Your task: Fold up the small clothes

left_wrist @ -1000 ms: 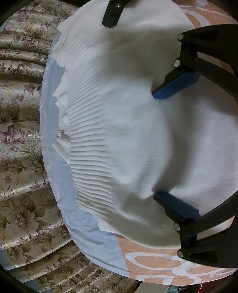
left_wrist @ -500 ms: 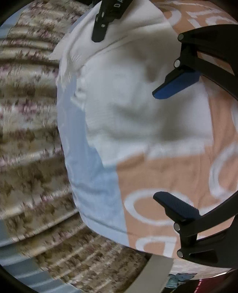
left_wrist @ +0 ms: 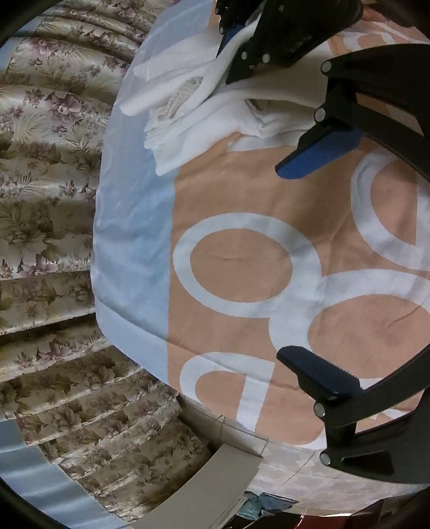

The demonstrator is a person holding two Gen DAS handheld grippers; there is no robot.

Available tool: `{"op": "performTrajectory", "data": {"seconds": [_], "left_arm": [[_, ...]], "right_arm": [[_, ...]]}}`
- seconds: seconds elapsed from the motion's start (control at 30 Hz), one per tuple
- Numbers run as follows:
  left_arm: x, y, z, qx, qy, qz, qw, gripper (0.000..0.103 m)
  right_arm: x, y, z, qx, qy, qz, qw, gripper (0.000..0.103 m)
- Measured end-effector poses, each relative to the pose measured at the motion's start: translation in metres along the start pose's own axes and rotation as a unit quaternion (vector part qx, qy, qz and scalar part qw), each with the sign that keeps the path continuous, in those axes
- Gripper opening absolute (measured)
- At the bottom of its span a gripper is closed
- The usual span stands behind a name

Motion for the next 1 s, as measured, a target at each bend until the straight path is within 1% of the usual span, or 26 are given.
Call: {"op": "performTrajectory", "data": {"seconds": [0.03,0.07,0.1,0.13,0.17,0.2,0.27,0.3,0.37,0.4,0.47,0.53,0.57,0.6,0.63,0.7,0.77,0.8,0.83,0.87,0.9,0.93,0.97,1.0], "left_arm": [[0.003,0.001,-0.002,-0.002,-0.002,-0.004,1.0,0.101],[0.007,0.001,-0.004,-0.003,-0.004,-0.007,1.0,0.101],[0.009,0.005,-0.007,-0.005,-0.008,-0.013,0.9999,0.101],[0.012,0.007,-0.009,-0.006,-0.013,-0.016,0.9998,0.101],[0.016,0.009,-0.011,-0.006,-0.021,-0.019,0.9996,0.101],[0.019,0.013,-0.014,-0.006,-0.028,-0.022,0.9993,0.102],[0.026,0.021,-0.022,-0.008,-0.044,-0.029,0.9986,0.102],[0.031,0.027,-0.029,-0.011,-0.053,-0.035,0.9979,0.102],[0.039,0.039,-0.046,-0.022,-0.07,-0.044,0.9963,0.102],[0.041,0.043,-0.055,-0.028,-0.079,-0.045,0.9955,0.102],[0.044,0.052,-0.076,-0.039,-0.096,-0.046,0.9936,0.102],[0.044,0.06,-0.101,-0.052,-0.116,-0.045,0.9909,0.102],[0.041,0.064,-0.112,-0.058,-0.122,-0.041,0.99,0.102],[0.036,0.069,-0.125,-0.067,-0.125,-0.037,0.9893,0.102],[0.032,0.072,-0.136,-0.075,-0.125,-0.036,0.9887,0.102],[0.022,0.076,-0.149,-0.088,-0.114,-0.032,0.9891,0.101],[0.011,0.08,-0.159,-0.097,-0.107,-0.025,0.9892,0.1],[0.009,0.08,-0.16,-0.098,-0.108,-0.027,0.989,0.095],[0.007,0.079,-0.162,-0.101,-0.112,-0.028,0.9882,0.08],[0.003,0.078,-0.163,-0.105,-0.116,-0.023,0.9874,0.069],[-0.002,0.076,-0.163,-0.107,-0.122,-0.016,0.9866,0.05],[-0.004,0.074,-0.163,-0.104,-0.138,-0.01,0.9849,0.04],[-0.004,0.072,-0.161,-0.1,-0.146,-0.011,0.9841,0.035],[-0.002,0.071,-0.158,-0.1,-0.15,-0.016,0.9835,0.022]], "right_arm": [[0.003,0.0,0.0,0.004,0.008,0.0,1.0,0.025],[0.006,-0.002,0.0,0.003,0.02,0.002,1.0,0.03],[0.012,-0.003,-0.003,0.0,0.04,0.004,0.999,0.041],[0.023,-0.004,-0.006,-0.008,0.083,0.0,0.997,0.052],[0.038,-0.005,-0.009,-0.018,0.119,-0.01,0.993,0.066],[0.051,-0.006,-0.011,-0.022,0.134,-0.021,0.99,0.069],[0.081,-0.007,-0.024,-0.022,0.155,-0.05,0.986,0.072],[0.091,-0.007,-0.033,-0.026,0.151,-0.06,0.986,0.072],[0.101,-0.01,-0.066,-0.046,0.13,-0.073,0.988,0.073],[0.101,-0.011,-0.077,-0.057,0.126,-0.073,0.988,0.073],[0.091,-0.021,-0.107,-0.101,0.119,-0.063,0.986,0.072],[0.08,-0.031,-0.129,-0.134,0.128,-0.057,0.981,0.069],[0.073,-0.035,-0.135,-0.146,0.136,-0.054,0.978,0.065],[0.067,-0.04,-0.138,-0.155,0.146,-0.05,0.976,0.061],[0.059,-0.045,-0.143,-0.167,0.155,-0.047,0.973,0.06],[0.05,-0.052,-0.145,-0.181,0.173,-0.051,0.967,0.059],[0.044,-0.056,-0.147,-0.184,0.18,-0.052,0.965,0.058],[0.042,-0.057,-0.147,-0.184,0.183,-0.052,0.964,0.054],[0.039,-0.058,-0.147,-0.183,0.185,-0.054,0.964,0.051],[0.038,-0.057,-0.147,-0.182,0.189,-0.055,0.963,0.048],[0.037,-0.056,-0.146,-0.181,0.193,-0.056,0.963,0.042],[0.034,-0.056,-0.146,-0.178,0.195,-0.055,0.963,0.042],[0.033,-0.056,-0.146,-0.175,0.191,-0.056,0.964,0.039],[0.032,-0.055,-0.144,-0.171,0.189,-0.058,0.965,0.034]]}}
Point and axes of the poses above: each gripper's, at about its wrist camera, not at the fingertips, and x roughly against the way its jaws point, z to its left, y to its top, the point moved 6 cm from there along -x, roughly the way its jaws point, and after that the axes turned 13 degrees about y, right-handed, at the moved point
